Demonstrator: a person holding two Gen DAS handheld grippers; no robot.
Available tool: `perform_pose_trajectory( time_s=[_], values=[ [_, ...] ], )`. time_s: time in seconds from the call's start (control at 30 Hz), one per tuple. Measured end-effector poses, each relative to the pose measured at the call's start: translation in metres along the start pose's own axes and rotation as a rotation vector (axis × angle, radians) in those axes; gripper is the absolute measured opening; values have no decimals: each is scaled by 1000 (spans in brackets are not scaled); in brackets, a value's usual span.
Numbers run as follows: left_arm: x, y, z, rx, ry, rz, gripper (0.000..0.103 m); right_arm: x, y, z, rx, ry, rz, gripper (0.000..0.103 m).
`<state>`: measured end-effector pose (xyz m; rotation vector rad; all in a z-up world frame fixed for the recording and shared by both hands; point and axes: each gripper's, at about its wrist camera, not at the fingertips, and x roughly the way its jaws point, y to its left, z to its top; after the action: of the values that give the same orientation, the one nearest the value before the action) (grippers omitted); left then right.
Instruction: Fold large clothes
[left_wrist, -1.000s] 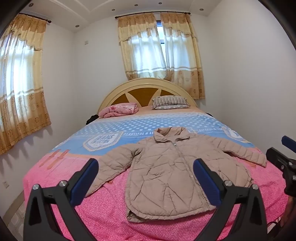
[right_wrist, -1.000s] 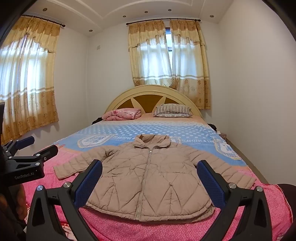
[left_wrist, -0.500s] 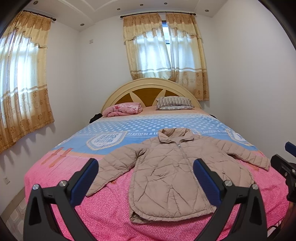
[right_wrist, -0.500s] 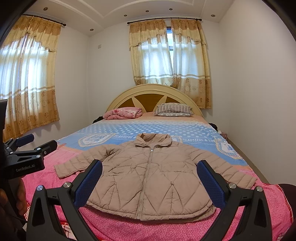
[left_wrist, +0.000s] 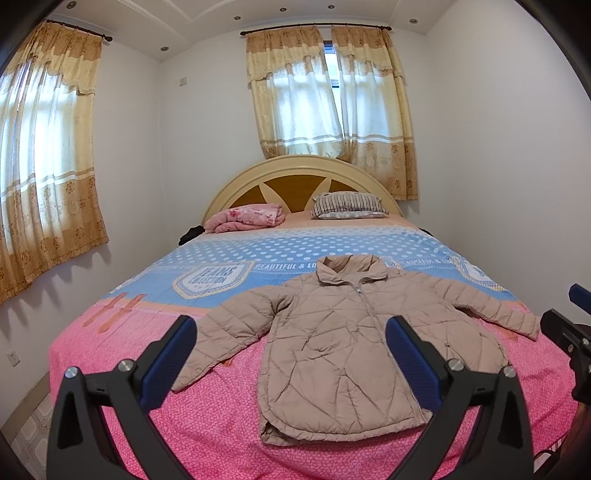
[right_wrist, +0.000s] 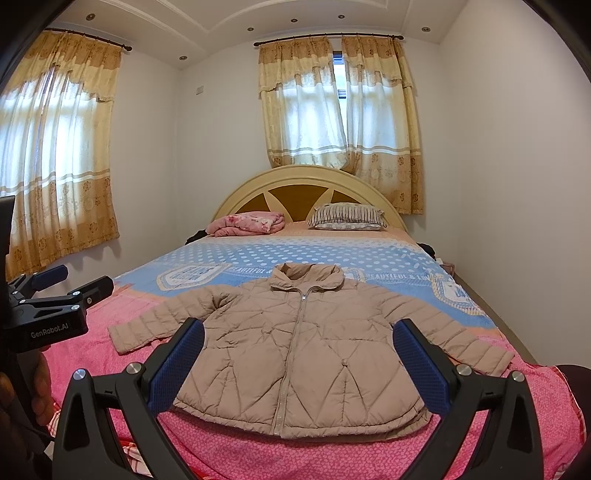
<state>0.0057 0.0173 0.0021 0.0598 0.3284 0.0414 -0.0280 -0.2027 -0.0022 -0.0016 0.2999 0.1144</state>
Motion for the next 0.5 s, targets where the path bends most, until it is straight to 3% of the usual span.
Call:
perform_pose_trajectory(
  time_s=[0.5],
  values=[
    [1,0,0,-1,-2,-1,103,0,0,0,1,7,2,102]
  ],
)
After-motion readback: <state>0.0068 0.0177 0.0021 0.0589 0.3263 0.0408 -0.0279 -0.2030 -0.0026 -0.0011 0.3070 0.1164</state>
